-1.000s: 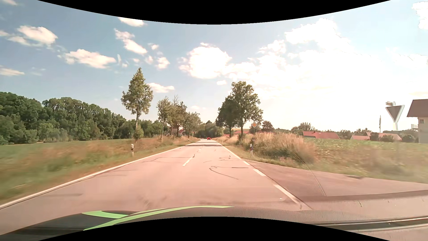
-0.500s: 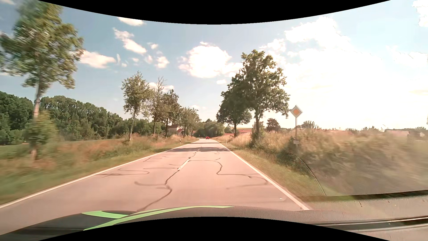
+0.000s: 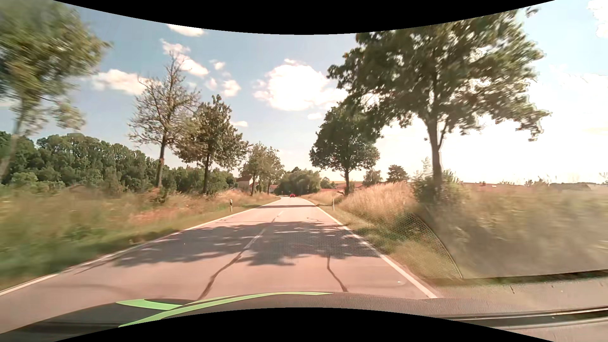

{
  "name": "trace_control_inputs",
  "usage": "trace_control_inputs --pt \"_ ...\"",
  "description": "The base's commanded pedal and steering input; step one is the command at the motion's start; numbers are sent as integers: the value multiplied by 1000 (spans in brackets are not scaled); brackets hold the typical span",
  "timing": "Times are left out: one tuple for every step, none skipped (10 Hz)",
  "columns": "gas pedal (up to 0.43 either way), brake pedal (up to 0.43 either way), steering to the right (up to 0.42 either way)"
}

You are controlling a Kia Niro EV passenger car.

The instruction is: Follow the waypoints while adhering to traffic rules and regulations

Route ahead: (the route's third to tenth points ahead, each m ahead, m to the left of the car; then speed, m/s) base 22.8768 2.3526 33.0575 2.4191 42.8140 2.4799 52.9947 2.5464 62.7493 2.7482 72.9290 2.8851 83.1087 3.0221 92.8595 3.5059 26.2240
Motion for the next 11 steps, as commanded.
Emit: trace_control_inputs --pt "0 152 -3" --pt "0 159 -3" --pt "0 159 -3" --pt "0 159 -3" --pt "0 165 -3" --pt "0 165 -3" --pt "0 165 -3" --pt "0 165 -3" --pt "0 159 -3" --pt "0 152 -3" --pt "0 146 -3"
